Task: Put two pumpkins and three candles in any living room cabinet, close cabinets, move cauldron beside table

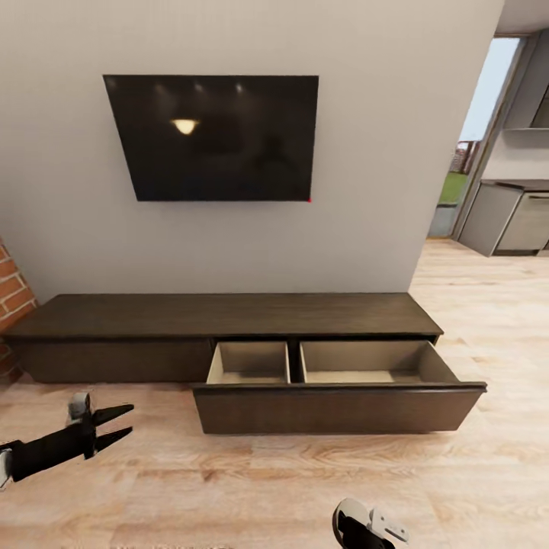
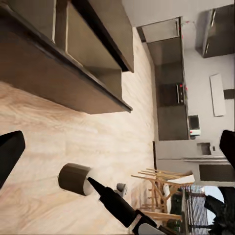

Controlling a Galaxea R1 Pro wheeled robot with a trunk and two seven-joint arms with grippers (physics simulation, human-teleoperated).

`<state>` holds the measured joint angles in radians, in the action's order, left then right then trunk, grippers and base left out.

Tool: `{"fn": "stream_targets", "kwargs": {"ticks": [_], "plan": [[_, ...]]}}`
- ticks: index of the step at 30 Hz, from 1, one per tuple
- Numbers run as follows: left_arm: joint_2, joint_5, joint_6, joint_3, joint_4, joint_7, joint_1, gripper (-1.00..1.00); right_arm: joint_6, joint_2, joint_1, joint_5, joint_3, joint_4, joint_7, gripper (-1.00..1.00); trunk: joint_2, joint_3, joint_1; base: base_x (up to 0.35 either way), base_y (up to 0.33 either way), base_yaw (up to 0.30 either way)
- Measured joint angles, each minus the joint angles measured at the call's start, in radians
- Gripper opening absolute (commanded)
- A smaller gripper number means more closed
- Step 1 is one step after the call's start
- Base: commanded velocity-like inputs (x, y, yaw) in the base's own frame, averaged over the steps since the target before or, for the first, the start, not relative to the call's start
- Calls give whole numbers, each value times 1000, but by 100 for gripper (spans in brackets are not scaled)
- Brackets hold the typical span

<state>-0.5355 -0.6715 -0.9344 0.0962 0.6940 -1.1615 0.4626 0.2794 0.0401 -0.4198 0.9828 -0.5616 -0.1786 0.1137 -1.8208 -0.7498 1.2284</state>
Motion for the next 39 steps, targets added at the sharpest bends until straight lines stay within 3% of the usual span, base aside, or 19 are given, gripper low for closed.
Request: {"fn": "stream_targets", "kwargs": {"ticks": [4, 8, 10, 12, 15, 18, 27, 39], "plan": [[-17, -2, 37, 52, -49, 164, 0, 100, 1, 0, 0, 1, 0, 0, -2, -100, 14, 6, -8, 0, 0, 275], [-11, -4, 64, 102, -107, 298, 0, 100, 1, 0, 0, 1, 0, 0, -3, -100, 14, 6, -8, 0, 0, 275], [-4, -4, 98, 111, -143, 329, -1, 100, 2, 0, 0, 1, 0, 0, -3, -100, 14, 6, -8, 0, 0, 275], [9, -4, 200, 118, -238, 355, -2, 100, 2, 0, 0, 1, 0, 0, -3, -100, 14, 6, -8, 0, 0, 275], [16, -8, 344, 121, -357, 365, -2, 100, 2, 1, 0, 1, 0, 0, -3, -100, 14, 6, -8, 0, 0, 275], [18, -11, 427, 123, -430, 361, -2, 100, 3, 1, 0, 0, -1, 0, -4, -100, 14, 6, -8, 0, 10, 275], [28, -7, 471, 124, -472, 368, -2, 100, 4, 1, 0, -1, -2, -1, -5, -100, 14, 6, -8, 0, 150, 275], [29, -5, 476, 124, -475, 368, -1, 100, 4, 0, 0, 0, -2, -2, -6, -100, 14, 6, -8, 96, 123, 255]]}}
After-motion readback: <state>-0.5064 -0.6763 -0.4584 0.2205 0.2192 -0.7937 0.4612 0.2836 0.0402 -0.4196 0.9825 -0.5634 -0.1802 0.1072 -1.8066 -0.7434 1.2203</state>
